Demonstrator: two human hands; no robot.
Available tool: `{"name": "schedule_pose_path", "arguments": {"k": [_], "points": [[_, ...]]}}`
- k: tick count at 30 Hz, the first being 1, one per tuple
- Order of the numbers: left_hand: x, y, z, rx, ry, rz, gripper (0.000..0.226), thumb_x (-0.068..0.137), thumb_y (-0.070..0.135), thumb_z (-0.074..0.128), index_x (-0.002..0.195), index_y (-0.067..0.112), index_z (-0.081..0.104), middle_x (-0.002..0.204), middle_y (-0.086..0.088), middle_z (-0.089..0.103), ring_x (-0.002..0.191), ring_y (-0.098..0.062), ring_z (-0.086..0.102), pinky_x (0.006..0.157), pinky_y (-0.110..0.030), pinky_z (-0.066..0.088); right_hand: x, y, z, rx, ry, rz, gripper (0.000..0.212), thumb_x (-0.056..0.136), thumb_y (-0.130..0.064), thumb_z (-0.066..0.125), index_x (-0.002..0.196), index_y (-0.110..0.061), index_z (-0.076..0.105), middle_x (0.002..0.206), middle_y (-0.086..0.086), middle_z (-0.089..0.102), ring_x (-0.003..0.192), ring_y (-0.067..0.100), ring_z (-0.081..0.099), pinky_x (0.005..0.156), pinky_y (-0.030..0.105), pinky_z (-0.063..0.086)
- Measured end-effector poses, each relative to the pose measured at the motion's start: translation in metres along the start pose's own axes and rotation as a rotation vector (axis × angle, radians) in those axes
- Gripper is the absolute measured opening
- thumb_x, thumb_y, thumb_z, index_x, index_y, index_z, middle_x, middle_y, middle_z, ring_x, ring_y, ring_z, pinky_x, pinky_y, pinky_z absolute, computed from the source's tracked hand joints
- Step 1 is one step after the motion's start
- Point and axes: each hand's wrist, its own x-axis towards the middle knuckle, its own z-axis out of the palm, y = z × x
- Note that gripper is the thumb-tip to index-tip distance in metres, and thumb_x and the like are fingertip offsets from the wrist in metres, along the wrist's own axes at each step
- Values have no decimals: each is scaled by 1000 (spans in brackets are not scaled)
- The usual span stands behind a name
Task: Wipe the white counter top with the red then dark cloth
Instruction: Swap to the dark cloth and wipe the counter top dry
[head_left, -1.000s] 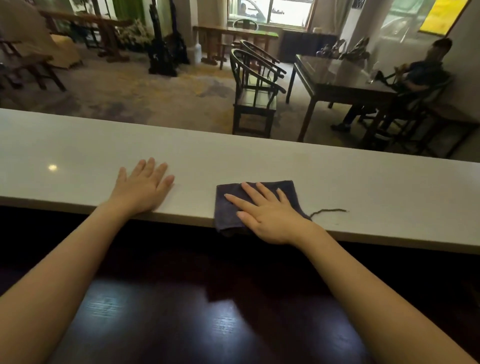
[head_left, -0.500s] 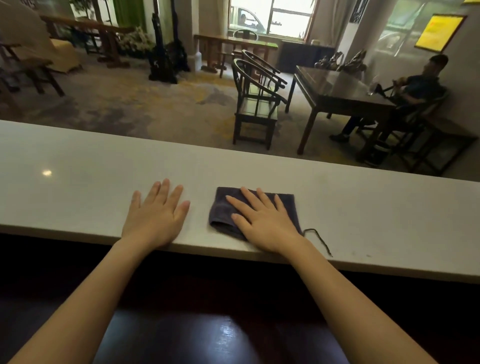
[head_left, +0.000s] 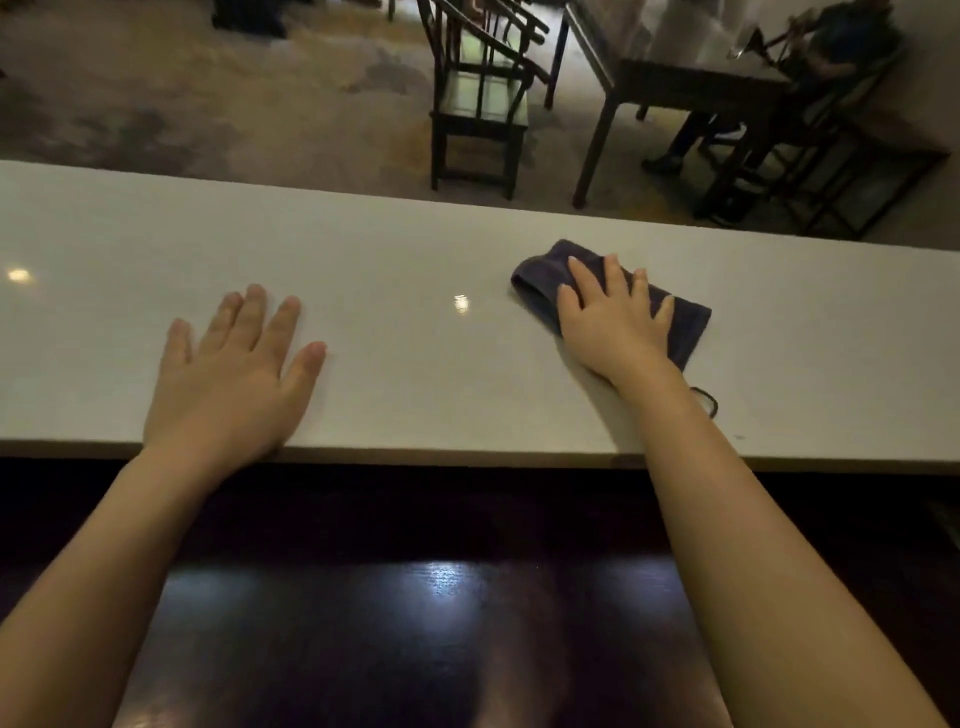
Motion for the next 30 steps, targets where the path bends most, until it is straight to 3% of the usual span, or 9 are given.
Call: {"name": "schedule_pose_path", "arguments": {"k": [4, 8, 16, 21, 26, 30], "points": [[-2, 3, -1, -6, 7, -16, 68, 84, 60, 0, 144, 29, 6, 157, 0, 3, 143, -16, 0, 115, -48, 1, 49, 5, -13, -20, -29, 129, 50, 95, -48, 13, 144, -36, 11, 159, 4, -1, 143, 33, -6, 113, 60, -7], [-2, 5, 1, -7, 29, -15, 67, 84, 59, 0, 144, 29, 7, 157, -1, 4, 143, -17, 1, 114, -49, 1, 81, -10, -15, -33, -53, 141, 51, 95, -48, 12, 144, -37, 9, 158, 5, -4, 143, 35, -7, 112, 60, -8], [-1, 4, 4, -29, 55, -15, 82, 74, 68, -14, 144, 30, 9, 157, 0, 6, 143, -17, 2, 113, -49, 0, 59, -102, 9, -18, -98, -202, 52, 94, -47, 13, 145, -35, 10, 158, 4, -5, 143, 34, -8, 111, 60, -9], [1, 3, 4, -61, 37, -11, 74, 79, 62, -8, 144, 28, 6, 157, 1, 4, 143, -15, -1, 113, -48, -3, 14, -162, 28, 4, -146, -409, 51, 95, -47, 14, 145, -36, 10, 159, 3, -4, 143, 32, -9, 112, 58, -10], [1, 2, 3, -85, 30, -13, 78, 80, 63, -9, 144, 22, 6, 157, -1, 3, 143, -14, -2, 113, -47, -3, -50, -126, 31, 34, -120, -535, 48, 95, -47, 16, 143, -42, 14, 159, -2, 0, 144, 26, -6, 112, 52, -10], [1, 2, 3, -91, 17, -9, 82, 76, 65, -11, 144, 22, 5, 157, -1, 1, 143, -15, -3, 113, -47, -4, -74, -90, 32, 10, -81, -518, 49, 93, -50, 16, 141, -46, 12, 158, -7, 2, 144, 22, -3, 113, 50, -8]]}}
